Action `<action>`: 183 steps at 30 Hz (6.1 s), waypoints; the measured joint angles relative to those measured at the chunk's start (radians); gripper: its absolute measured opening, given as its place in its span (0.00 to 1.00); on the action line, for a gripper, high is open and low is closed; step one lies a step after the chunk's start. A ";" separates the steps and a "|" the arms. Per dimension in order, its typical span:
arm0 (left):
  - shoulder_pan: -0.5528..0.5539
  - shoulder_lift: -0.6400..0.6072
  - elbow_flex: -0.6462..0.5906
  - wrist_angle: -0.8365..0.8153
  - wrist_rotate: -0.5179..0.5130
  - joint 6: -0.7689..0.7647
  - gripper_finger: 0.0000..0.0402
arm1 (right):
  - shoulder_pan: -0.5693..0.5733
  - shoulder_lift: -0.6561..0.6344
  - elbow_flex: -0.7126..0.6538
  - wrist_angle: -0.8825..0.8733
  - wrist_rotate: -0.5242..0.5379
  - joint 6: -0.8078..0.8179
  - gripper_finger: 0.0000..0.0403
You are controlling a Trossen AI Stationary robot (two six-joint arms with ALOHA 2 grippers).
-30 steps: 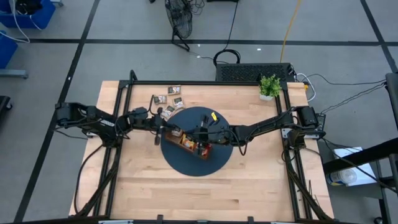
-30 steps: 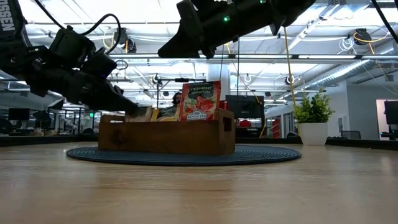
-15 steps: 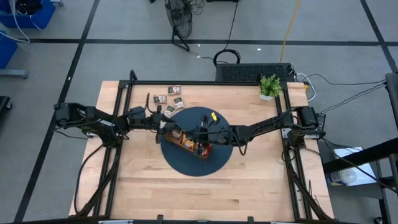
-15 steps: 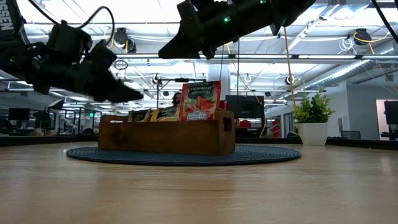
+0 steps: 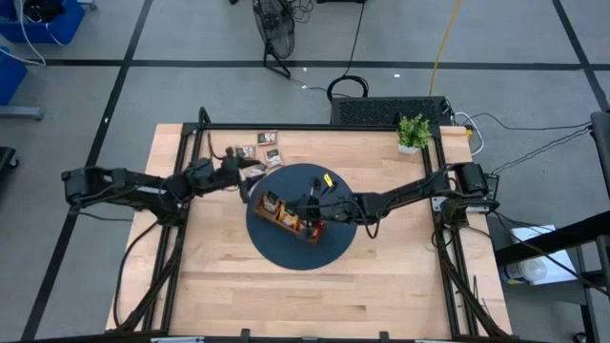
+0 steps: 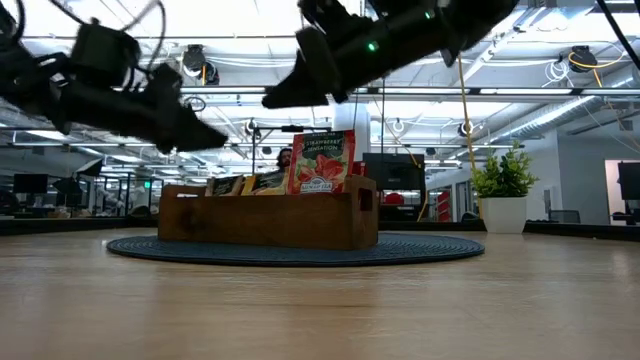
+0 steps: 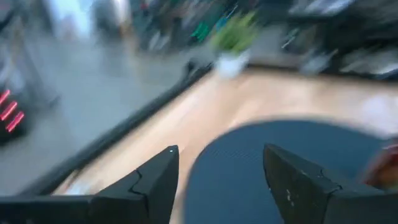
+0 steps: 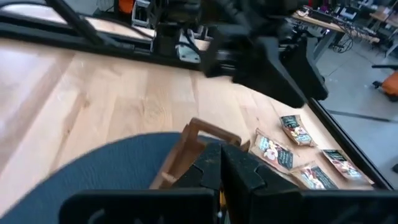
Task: Pick & Place Tea
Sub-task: Put the brown tea bag into the left section of the wooden organizer
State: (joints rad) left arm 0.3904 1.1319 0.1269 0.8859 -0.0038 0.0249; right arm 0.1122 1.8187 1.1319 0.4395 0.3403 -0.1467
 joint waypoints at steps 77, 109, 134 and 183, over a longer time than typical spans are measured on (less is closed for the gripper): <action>0.032 0.446 0.584 -1.258 -0.860 0.582 0.01 | -0.006 0.001 -0.283 0.424 -0.006 -0.030 0.00; -0.780 0.300 0.590 -1.263 -1.425 1.152 0.00 | -0.355 0.009 0.010 0.301 -0.797 0.495 0.21; -0.812 0.300 0.591 -1.198 -1.380 1.197 0.00 | -0.381 0.243 0.219 0.297 -0.949 0.727 0.41; -0.753 -0.213 0.571 -1.274 -1.217 -0.205 0.64 | 0.037 0.249 0.260 0.157 0.184 0.082 0.00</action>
State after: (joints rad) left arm -0.3622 0.9191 0.6974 -0.3884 -1.2203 -0.1796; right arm 0.1495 2.0673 1.3922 0.5961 0.5240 -0.0647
